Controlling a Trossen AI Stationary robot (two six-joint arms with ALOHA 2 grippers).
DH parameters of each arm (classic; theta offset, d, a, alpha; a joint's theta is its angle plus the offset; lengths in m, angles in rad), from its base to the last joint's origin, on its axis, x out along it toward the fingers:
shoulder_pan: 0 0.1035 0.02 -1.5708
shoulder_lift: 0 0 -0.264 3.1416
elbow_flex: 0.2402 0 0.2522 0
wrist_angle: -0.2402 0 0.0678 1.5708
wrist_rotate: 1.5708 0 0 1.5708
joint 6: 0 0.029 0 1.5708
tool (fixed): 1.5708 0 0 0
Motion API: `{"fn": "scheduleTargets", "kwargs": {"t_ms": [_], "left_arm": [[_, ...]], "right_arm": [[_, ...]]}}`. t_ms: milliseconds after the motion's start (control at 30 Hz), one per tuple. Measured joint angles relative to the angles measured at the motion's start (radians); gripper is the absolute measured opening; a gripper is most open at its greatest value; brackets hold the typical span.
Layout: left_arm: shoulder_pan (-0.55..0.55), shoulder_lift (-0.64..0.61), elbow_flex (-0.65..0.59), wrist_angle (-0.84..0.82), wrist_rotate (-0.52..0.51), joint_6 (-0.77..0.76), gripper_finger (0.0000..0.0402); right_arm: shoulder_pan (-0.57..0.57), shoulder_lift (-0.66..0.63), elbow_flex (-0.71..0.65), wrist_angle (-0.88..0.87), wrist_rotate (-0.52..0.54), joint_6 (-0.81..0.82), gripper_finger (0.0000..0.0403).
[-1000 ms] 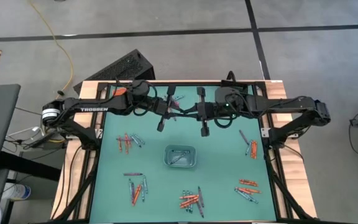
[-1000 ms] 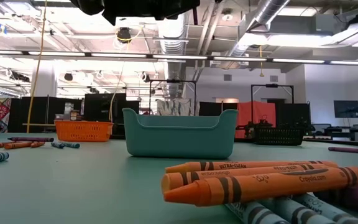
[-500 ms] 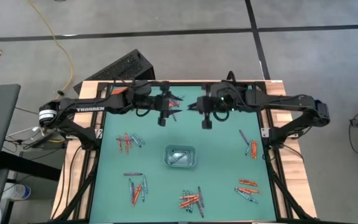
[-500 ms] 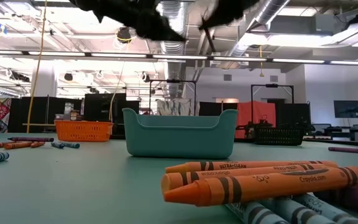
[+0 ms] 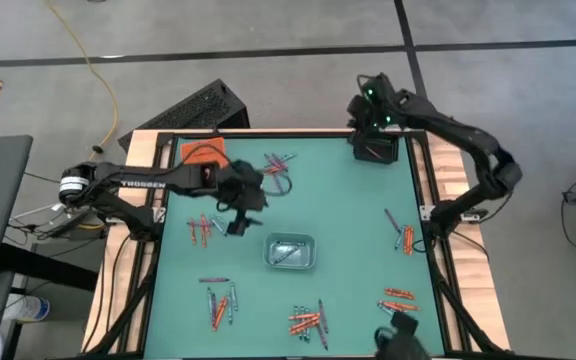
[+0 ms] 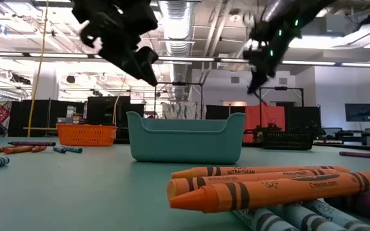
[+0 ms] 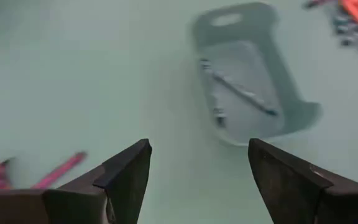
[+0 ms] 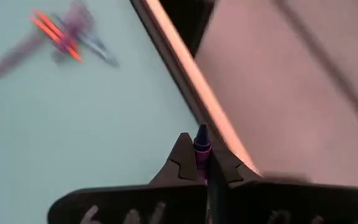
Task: Sort crayons
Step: Put the violet crayon into the black bin
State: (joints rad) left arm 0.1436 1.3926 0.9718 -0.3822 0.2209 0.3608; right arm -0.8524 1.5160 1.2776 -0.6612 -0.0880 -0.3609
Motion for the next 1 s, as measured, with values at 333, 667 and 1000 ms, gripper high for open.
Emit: {"fn": "scheduleTargets", "kwargs": {"t_ms": [333, 667, 1000], "left_arm": [[-0.201, 0.000, -0.011, -0.009, -0.092, -0.055, 0.0261], [-0.237, 0.000, -0.011, -0.012, -0.154, -0.117, 0.0261], [-0.271, 0.000, -0.011, -0.092, -0.157, -0.230, 0.0261]], "right_arm": [[-0.090, 0.169, 0.000, -0.134, 0.077, -0.064, 0.0004], [-0.141, 0.183, 0.000, -0.176, 0.087, -0.107, 0.0005], [-0.145, 0.273, 0.000, -0.249, 0.085, -0.062, 0.0089]]}}
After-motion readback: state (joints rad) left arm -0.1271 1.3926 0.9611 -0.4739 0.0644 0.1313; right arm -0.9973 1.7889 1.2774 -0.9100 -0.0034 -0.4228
